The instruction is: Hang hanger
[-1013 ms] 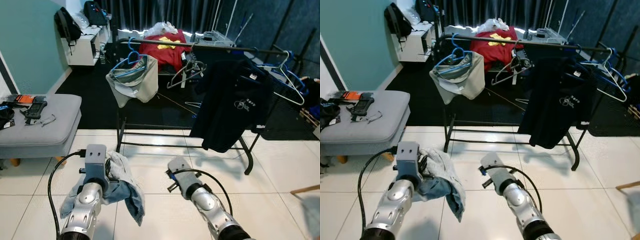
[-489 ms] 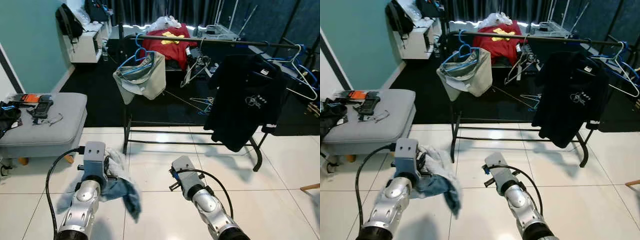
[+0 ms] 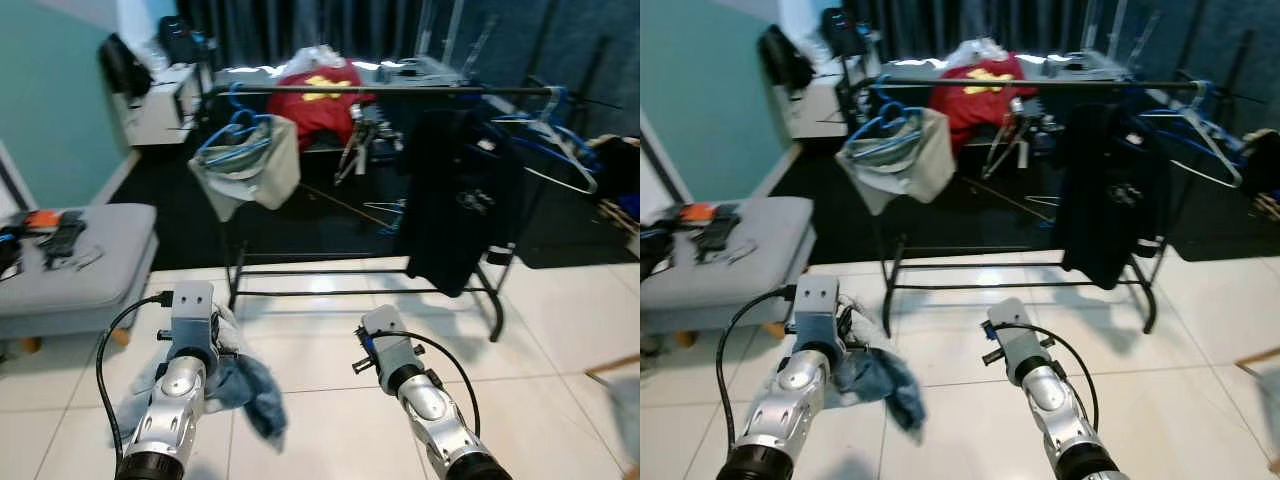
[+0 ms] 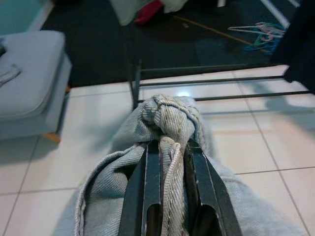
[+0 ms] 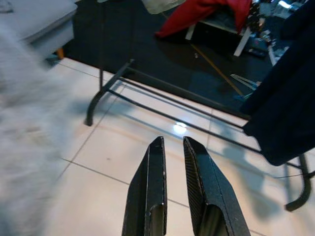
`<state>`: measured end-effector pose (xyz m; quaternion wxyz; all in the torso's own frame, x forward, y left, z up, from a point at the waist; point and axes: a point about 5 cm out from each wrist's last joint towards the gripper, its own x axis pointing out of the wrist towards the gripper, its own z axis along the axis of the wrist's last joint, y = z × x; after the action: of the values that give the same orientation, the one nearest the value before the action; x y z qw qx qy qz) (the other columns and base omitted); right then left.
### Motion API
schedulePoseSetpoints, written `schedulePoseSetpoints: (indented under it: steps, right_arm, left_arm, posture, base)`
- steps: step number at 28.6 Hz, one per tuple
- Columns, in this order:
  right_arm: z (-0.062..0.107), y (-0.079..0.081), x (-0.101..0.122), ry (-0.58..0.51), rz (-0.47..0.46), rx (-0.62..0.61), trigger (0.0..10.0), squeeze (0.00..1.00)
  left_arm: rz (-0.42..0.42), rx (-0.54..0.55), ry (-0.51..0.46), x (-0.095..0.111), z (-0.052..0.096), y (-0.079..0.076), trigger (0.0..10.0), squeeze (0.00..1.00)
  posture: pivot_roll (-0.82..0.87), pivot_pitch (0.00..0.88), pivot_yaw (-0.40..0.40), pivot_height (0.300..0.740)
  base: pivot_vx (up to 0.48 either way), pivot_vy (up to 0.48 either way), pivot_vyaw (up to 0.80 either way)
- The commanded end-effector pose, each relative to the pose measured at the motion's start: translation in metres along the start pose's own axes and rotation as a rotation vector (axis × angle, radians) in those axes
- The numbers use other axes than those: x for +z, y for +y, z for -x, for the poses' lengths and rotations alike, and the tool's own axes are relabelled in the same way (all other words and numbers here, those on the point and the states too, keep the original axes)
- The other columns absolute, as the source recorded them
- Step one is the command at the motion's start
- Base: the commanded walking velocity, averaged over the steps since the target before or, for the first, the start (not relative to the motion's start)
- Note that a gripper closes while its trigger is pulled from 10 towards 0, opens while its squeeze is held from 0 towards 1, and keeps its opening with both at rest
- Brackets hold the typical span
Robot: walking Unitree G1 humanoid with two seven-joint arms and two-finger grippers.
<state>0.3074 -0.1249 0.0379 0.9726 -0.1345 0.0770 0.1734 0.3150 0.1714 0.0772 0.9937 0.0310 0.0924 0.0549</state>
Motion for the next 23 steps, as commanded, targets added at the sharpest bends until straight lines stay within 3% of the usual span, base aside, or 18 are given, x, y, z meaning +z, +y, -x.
schedulePoseSetpoints:
  steps: [1,4,8,13,14,15,17,20,23]
  right_arm:
    - [-0.002,0.003,0.006,-0.026,-0.01,0.024,10.0,0.0]
    - [-0.002,0.003,0.007,-0.03,0.0,0.029,10.0,0.0]
    - [0.005,0.005,0.008,-0.077,0.123,0.16,10.0,0.0]
    - [0.014,0.01,0.008,-0.117,0.104,0.243,10.0,0.0]
    - [0.015,0.01,0.008,-0.124,0.089,0.253,10.0,1.0]
    - [0.015,0.01,0.008,-0.124,0.089,0.253,10.0,1.0]
    - [0.016,0.016,0.012,-0.163,-0.013,0.314,10.0,1.0]
    - [0.016,0.021,0.017,-0.188,-0.087,0.383,10.0,1.0]
    - [0.015,0.018,0.02,-0.188,-0.072,0.396,10.0,1.0]
  left_arm:
    - [-0.021,0.001,-0.014,0.003,-0.003,0.006,10.0,0.0]
    - [-0.027,-0.002,-0.016,0.004,-0.003,0.006,10.0,0.0]
    - [-0.103,-0.025,-0.01,0.009,-0.008,0.008,10.0,0.0]
    - [-0.109,-0.108,-0.054,0.02,-0.008,-0.002,10.0,0.0]
    - [-0.111,-0.128,-0.063,0.023,-0.008,-0.004,10.0,0.0]
    - [-0.111,-0.128,-0.063,0.023,-0.008,-0.004,10.0,0.0]
    - [-0.125,-0.164,-0.106,0.034,-0.007,-0.007,10.0,0.0]
    - [-0.166,-0.213,-0.171,0.046,-0.005,-0.009,10.0,0.0]
    - [-0.173,-0.247,-0.213,0.052,-0.005,-0.007,10.0,0.0]
  posture:
    - [-0.01,0.007,0.038,0.74]
    - [-0.02,0.006,0.04,0.74]
    - [-0.04,0.005,0.055,0.74]
    - [-0.04,0.01,0.039,0.74]
    - [-0.04,0.009,0.038,0.74]
    - [-0.04,0.009,0.038,0.74]
    - [-0.02,0.007,0.034,0.74]
    - [-0.02,0.007,0.037,0.74]
    - [-0.03,0.009,0.04,0.74]
  base:
    - [0.0,0.0,0.0]
    - [0.0,0.0,0.0]
    - [0.0,0.0,0.0]
    - [0.0,0.0,0.0]
    - [0.0,0.0,0.0]
    - [0.0,0.0,0.0]
    - [0.0,0.0,0.0]
    - [0.0,0.0,0.0]
    - [0.0,0.0,0.0]
